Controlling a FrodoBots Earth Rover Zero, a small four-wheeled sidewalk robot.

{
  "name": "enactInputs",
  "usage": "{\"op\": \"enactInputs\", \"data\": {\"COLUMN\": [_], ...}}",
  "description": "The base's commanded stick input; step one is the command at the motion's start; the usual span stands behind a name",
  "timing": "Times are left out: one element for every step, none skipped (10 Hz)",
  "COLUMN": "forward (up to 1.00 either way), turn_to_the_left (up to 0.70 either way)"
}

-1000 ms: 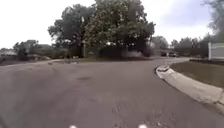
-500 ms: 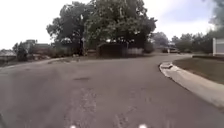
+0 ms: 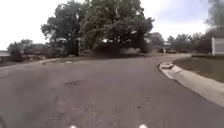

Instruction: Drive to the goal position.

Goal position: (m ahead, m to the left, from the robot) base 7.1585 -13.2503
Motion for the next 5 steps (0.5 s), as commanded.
{"op": "enactInputs", "data": {"forward": [0.7,0.7,0.7,0.7,0.7], "turn_to_the_left": [0.0,0.0,0.0,0.0,0.0]}}
